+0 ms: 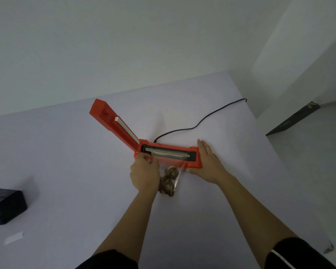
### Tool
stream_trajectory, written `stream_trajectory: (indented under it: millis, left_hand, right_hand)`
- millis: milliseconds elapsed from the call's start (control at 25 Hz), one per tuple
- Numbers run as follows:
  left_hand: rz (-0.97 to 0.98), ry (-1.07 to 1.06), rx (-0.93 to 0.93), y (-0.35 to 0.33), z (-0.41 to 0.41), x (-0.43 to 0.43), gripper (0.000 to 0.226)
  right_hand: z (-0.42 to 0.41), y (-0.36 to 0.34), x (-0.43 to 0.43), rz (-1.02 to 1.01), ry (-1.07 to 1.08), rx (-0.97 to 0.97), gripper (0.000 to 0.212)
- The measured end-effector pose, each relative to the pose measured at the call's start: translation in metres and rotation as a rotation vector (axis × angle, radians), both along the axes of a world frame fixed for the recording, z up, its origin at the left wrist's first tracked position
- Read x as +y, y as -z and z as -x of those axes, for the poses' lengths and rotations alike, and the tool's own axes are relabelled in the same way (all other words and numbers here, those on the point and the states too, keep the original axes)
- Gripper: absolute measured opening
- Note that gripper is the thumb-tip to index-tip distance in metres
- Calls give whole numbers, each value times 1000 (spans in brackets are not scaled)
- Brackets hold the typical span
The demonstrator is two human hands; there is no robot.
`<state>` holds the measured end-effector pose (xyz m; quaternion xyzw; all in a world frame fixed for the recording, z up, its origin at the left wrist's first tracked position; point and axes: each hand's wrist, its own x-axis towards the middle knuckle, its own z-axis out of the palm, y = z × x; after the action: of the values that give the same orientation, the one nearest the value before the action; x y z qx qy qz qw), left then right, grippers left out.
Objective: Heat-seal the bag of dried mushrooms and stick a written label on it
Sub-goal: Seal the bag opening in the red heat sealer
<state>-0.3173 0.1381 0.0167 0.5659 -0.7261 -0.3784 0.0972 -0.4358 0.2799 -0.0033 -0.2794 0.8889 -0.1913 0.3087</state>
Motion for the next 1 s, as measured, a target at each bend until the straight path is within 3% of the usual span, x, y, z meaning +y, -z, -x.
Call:
stream_trajectory:
  millis: [160,280,480,1000]
  left_hand:
    - [126,214,-20,7,-6,5,35]
    - [99,279,-44,12,-10,-2,41]
    - [-40,240,12,9,-11,-10,45]
    - [92,142,-82,8,4,-10,26]
  right_hand:
    - [1,2,1,8,1,10,109]
    - [1,2,0,14,1,7,110]
    - [-2,2,-1,19,3,2,111]
    - [-2,2,-1,33,12,-11,111]
